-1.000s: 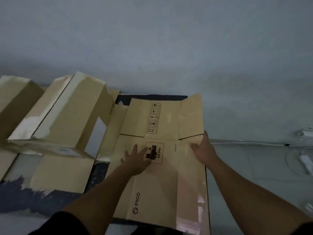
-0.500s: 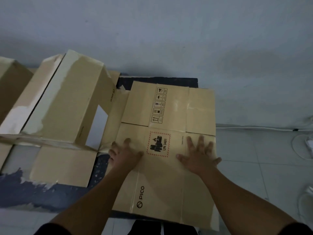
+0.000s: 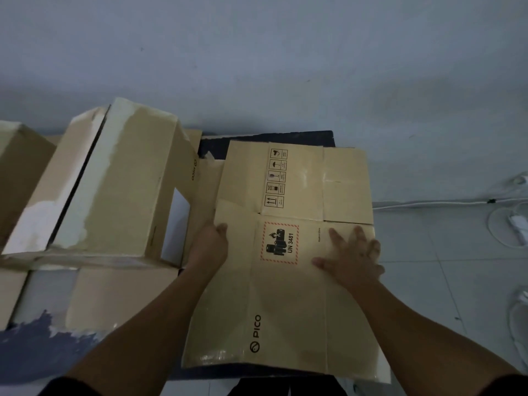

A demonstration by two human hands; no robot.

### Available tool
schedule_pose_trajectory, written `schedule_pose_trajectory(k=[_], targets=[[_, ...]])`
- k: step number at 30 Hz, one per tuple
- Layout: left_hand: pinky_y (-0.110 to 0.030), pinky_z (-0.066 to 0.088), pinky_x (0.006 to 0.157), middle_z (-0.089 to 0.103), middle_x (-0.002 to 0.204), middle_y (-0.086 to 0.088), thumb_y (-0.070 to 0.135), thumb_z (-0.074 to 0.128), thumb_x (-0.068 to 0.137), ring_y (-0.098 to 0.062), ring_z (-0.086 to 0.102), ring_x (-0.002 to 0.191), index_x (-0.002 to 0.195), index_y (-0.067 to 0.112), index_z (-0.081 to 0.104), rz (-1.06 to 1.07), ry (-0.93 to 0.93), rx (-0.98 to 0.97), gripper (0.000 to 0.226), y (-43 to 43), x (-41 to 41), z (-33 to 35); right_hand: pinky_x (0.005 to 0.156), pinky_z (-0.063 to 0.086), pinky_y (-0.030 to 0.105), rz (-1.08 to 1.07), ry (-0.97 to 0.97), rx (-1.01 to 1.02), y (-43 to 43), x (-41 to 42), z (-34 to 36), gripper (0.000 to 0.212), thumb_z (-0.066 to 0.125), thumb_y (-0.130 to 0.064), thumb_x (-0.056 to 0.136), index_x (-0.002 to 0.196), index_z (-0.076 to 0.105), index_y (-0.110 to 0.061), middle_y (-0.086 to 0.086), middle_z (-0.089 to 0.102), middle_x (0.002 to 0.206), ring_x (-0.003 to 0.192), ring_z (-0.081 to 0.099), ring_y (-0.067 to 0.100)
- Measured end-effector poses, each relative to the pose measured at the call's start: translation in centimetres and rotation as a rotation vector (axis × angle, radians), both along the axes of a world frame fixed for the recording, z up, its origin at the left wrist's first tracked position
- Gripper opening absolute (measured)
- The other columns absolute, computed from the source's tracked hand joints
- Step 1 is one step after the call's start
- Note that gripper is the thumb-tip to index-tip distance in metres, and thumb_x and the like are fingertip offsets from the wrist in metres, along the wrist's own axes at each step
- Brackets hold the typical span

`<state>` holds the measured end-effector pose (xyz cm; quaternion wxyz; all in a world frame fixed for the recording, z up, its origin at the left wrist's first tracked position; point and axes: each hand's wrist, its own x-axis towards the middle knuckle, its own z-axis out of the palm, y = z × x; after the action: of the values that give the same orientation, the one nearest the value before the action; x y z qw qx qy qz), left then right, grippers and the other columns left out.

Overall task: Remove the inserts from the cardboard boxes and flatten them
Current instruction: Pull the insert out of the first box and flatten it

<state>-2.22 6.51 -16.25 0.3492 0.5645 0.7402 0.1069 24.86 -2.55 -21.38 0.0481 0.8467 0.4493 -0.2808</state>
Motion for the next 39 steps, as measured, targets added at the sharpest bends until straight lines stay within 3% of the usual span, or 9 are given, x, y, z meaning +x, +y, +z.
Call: schedule_pose_trajectory(k=[3,5,9,11,15,22,24,34,39], targets=[[-0.040,0.041,0.092,0.057,0.125,-0.021,0.033,0.039,0.101,-0.038,0.052,0.118,0.125,0.001,0.048,0.017,-0.037,0.132,0.041,-0.1,-0.3,1.6,0.097,0.035,0.060,-0.183,-0.049,0.164,-0.4,-0.2,0.7,0.074,0.061,-0.070,0.070,0.131,0.027,-0.044,0.004,0.006,0.153,0.128,0.028,0.049],[-0.036,0.042,0.081,0.063,0.114,-0.020,0.033,0.043,0.100,-0.038,0.057,0.109,0.115,0.002,0.054,0.013,-0.047,0.224,0.037,-0.1,-0.7,2.8,0.093,0.041,0.056,-0.308,-0.045,0.296,-0.5,-0.1,1.2,0.070,0.065,-0.056,0.077,0.134,0.028,-0.038,0.010,0.014,0.150,0.115,0.045,0.047],[-0.035,0.044,0.072,0.064,0.098,-0.019,0.032,0.046,0.098,-0.036,0.060,0.092,0.097,0.003,0.053,0.004,-0.027,0.398,0.030,-1.5,-1.1,6.3,0.094,0.045,0.052,-0.484,0.163,0.543,-0.6,0.5,2.9,0.066,0.062,-0.036,0.086,0.143,0.030,-0.026,0.022,0.041,0.137,0.113,0.052,0.044],[-0.031,0.037,0.070,0.064,0.098,-0.018,0.030,0.047,0.098,-0.033,0.057,0.088,0.099,0.003,0.054,0.022,-0.020,0.482,0.028,-2.7,-1.5,8.0,0.094,0.045,0.047,-0.445,0.231,0.671,-1.0,0.7,4.4,0.059,0.058,-0.028,0.090,0.143,0.032,-0.021,0.022,0.051,0.130,0.115,0.053,0.040],[-0.032,0.028,0.066,0.061,0.091,-0.025,0.025,0.048,0.098,-0.041,0.056,0.088,0.094,-0.002,0.053,0.077,0.008,0.656,0.028,-5.7,-2.8,11.1,0.099,0.042,0.042,-0.342,0.278,0.889,-2.1,0.1,8.8,0.052,0.052,-0.016,0.093,0.142,0.035,-0.016,0.016,0.051,0.132,0.119,0.050,0.034],[-0.028,0.020,0.059,0.043,0.066,0.003,0.024,0.047,0.098,-0.022,0.041,0.071,0.079,0.008,0.042,0.217,-0.016,0.893,0.026,-11.2,-6.7,18.1,0.092,0.035,0.026,-0.128,0.336,1.135,-3.5,-3.7,18.4,0.049,0.048,-0.010,0.094,0.141,0.038,-0.018,0.007,0.050,0.135,0.118,0.050,0.023],[-0.029,0.022,0.062,0.047,0.070,-0.001,0.024,0.047,0.098,-0.022,0.042,0.073,0.081,0.007,0.044,0.269,-0.004,0.943,0.025,-12.4,-8.4,20.1,0.090,0.033,0.024,-0.060,0.355,1.182,-3.6,-5.4,21.3,0.049,0.046,-0.009,0.094,0.141,0.039,-0.017,0.007,0.049,0.135,0.119,0.049,0.023],[-0.031,0.029,0.069,0.051,0.089,-0.012,0.026,0.043,0.100,-0.024,0.046,0.083,0.096,0.002,0.052,0.528,0.112,1.016,0.026,-19.2,-23.1,25.2,0.098,0.031,0.022,0.312,0.526,1.175,-3.0,-21.0,28.9,0.056,0.040,-0.002,0.094,0.146,0.030,-0.021,0.005,0.043,0.140,0.125,0.044,0.018],[-0.032,0.030,0.069,0.050,0.084,-0.012,0.013,0.045,0.092,-0.025,0.046,0.081,0.088,0.008,0.047,0.689,0.127,0.971,0.006,-23.5,-33.5,24.9,0.104,0.027,0.022,0.447,0.589,1.153,-3.0,-33.4,28.8,0.058,0.039,0.000,0.092,0.147,0.030,-0.018,0.005,0.041,0.144,0.131,0.040,0.019]])
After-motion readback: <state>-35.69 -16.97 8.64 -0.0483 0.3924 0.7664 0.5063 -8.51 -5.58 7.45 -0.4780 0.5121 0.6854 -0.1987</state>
